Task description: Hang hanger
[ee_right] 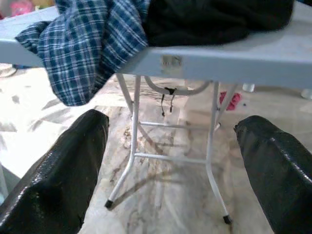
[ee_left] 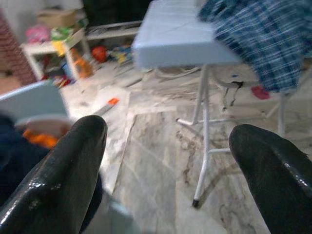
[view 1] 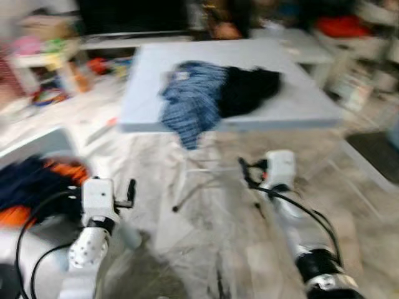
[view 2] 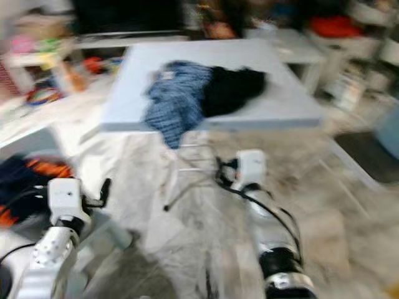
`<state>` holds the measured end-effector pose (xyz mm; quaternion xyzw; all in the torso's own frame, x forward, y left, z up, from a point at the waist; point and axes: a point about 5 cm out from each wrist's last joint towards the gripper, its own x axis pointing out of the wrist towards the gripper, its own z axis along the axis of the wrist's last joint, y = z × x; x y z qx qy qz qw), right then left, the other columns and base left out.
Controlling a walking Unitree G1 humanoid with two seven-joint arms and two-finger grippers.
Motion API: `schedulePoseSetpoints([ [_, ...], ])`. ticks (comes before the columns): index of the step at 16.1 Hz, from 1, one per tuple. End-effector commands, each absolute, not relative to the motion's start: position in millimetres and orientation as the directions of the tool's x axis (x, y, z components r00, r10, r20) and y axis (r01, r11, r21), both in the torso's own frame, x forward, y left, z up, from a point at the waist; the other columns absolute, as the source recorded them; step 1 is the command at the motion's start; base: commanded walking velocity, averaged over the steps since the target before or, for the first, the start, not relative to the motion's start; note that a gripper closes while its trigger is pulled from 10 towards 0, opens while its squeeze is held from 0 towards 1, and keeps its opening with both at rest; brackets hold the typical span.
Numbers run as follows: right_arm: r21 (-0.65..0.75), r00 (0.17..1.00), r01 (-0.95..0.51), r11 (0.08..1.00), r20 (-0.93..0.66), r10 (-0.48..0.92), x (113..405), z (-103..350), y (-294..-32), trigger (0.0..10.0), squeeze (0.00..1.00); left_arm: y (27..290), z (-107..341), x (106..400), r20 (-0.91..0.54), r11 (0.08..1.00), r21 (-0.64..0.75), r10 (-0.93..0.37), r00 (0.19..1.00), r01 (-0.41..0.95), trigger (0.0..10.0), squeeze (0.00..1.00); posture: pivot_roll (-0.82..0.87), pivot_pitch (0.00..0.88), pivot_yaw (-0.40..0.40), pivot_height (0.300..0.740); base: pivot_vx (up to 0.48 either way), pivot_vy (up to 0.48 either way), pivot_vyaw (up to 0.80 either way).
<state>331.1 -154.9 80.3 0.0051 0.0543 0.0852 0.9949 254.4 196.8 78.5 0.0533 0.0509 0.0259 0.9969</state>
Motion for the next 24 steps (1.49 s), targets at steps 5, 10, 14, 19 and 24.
schedulePoseSetpoints([
  [5,0.048,0.973,-0.208,0.977,-0.094,0.212,335,85,-143,10.0,0.0,203,80,255,-0.101,0.99,0.123,0.079,0.992,-0.066,10.0,0.0,0.02,0.0,-0.023,0.74,0.0,0.0,0.8],
  [10,0.05,0.971,-0.215,0.975,-0.096,0.219,336,84,-143,10.0,0.0,214,82,256,-0.093,0.983,0.077,0.174,0.98,-0.167,10.0,0.0,0.03,0.0,-0.027,0.74,0.0,0.0,0.8],
  [14,0.057,0.969,-0.223,0.973,-0.092,0.228,336,85,-141,10.0,0.0,233,80,255,-0.11,0.947,0.052,0.32,0.941,-0.316,10.0,0.0,0.03,0.0,-0.029,0.74,0.0,0.0,0.2],
  [19,0.053,0.968,-0.231,0.972,-0.093,0.235,337,84,-141,10.0,0.0,226,80,256,-0.101,0.959,0.005,0.283,0.954,-0.284,10.0,0.0,0.03,0.0,-0.032,0.74,0.0,0.0,0.0],
  [24,0.052,0.968,-0.23,0.972,-0.091,0.234,337,85,-141,10.0,0.0,222,80,257,-0.092,0.965,-0.009,0.261,0.961,-0.263,10.0,0.0,0.02,0.0,-0.031,0.74,0.105,0.0,0.36],
])
